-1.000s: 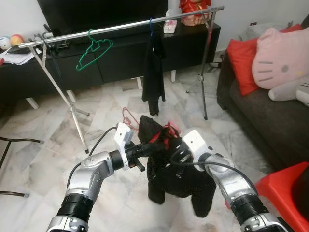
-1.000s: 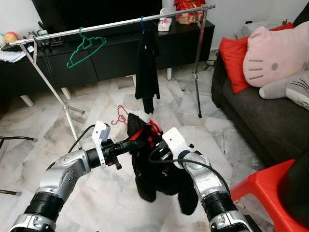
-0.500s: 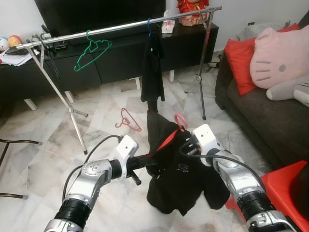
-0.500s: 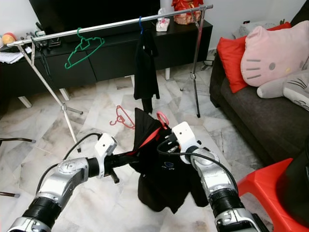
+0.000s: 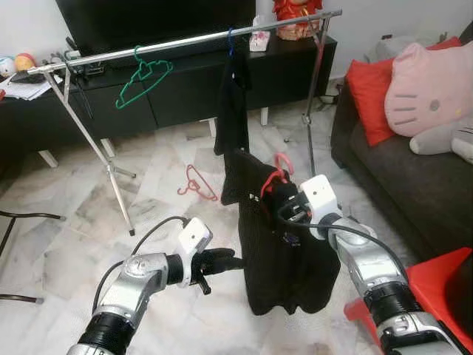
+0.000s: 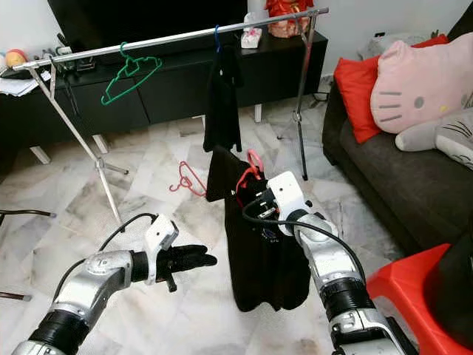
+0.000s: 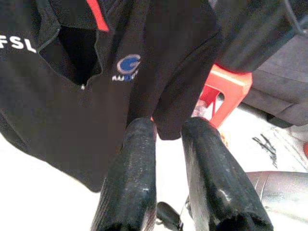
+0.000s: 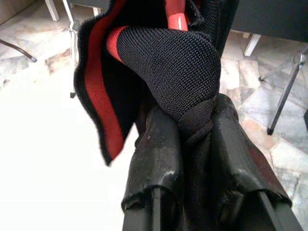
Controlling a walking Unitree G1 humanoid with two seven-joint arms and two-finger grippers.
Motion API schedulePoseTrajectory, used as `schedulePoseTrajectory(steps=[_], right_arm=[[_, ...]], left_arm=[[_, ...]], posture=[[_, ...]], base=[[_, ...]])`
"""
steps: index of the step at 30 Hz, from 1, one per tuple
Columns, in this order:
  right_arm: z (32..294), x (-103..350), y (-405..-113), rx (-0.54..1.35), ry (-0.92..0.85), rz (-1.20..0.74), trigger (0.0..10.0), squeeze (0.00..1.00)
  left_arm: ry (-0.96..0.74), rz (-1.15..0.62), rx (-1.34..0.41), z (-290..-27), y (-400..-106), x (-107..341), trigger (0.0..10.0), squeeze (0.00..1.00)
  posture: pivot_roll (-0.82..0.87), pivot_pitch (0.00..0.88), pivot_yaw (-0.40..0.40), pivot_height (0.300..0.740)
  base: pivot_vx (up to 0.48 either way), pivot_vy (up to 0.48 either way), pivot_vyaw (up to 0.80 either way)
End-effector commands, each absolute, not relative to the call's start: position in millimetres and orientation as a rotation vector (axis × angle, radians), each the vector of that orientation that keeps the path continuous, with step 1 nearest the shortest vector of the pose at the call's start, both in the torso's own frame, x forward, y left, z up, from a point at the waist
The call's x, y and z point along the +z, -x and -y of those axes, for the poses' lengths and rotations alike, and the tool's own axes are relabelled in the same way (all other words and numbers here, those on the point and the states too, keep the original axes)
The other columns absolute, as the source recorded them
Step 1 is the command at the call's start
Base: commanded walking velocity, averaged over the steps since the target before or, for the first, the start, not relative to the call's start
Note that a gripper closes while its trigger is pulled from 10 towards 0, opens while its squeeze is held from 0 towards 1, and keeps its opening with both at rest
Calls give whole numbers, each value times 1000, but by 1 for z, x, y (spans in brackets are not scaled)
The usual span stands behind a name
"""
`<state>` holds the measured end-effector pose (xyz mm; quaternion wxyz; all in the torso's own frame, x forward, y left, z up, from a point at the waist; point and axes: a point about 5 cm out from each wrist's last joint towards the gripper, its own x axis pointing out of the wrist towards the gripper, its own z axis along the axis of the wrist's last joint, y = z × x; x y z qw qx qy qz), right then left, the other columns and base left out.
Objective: Hang hanger
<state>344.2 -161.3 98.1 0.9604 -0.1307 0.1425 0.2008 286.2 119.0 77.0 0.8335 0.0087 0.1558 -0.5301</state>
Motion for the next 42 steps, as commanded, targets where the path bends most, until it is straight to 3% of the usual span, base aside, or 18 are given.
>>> schedulePoseTrajectory(steps=[1, 8, 16, 30, 31, 32, 33, 40, 41, 42], right_arm=[[160, 109, -346, 433, 270, -219, 0, 0], [179, 100, -335, 549, 466, -235, 0, 0], [197, 104, -321, 695, 547, -224, 0, 0], [202, 111, -299, 907, 587, -216, 0, 0], [202, 111, -298, 913, 588, -218, 0, 0], [202, 111, -298, 915, 588, -219, 0, 0], [203, 111, -297, 923, 595, -224, 0, 0], [201, 117, -295, 973, 618, -218, 0, 0], [199, 118, -294, 984, 617, -217, 0, 0], [199, 118, -294, 984, 617, -217, 0, 0]], left_arm=[[-33, -316, -1131, -127, -288, 85, 10000, 1000], [-50, -227, -1121, -142, -299, 113, 10000, 1000], [-6, -112, -1292, -133, -294, 153, 10000, 1000], [-77, -185, -1386, -111, -295, 138, 10000, 996], [-89, -189, -1387, -112, -296, 138, 10000, 455], [-96, -192, -1389, -112, -296, 138, 10000, 455], [-99, -190, -1407, -113, -295, 139, 10000, 0], [-167, -190, -1465, -112, -295, 143, 10000, 0], [-178, -202, -1483, -112, -294, 141, 10000, 918], [-178, -202, -1483, -112, -294, 141, 10000, 918]], posture=[[-128, 16, 66, 740], [-116, 2, 64, 740], [-112, 2, 73, 740], [-124, 22, 92, 740], [-124, 22, 92, 740], [-124, 22, 92, 740], [-124, 22, 92, 740], [-123, 30, 105, 740], [-123, 30, 106, 740], [-123, 30, 106, 740]], base=[[0, 0, 0], [0, 0, 0], [0, 0, 0], [0, 0, 0], [0, 0, 0], [0, 0, 0], [0, 0, 0], [0, 0, 0], [0, 0, 0], [0, 0, 0]])
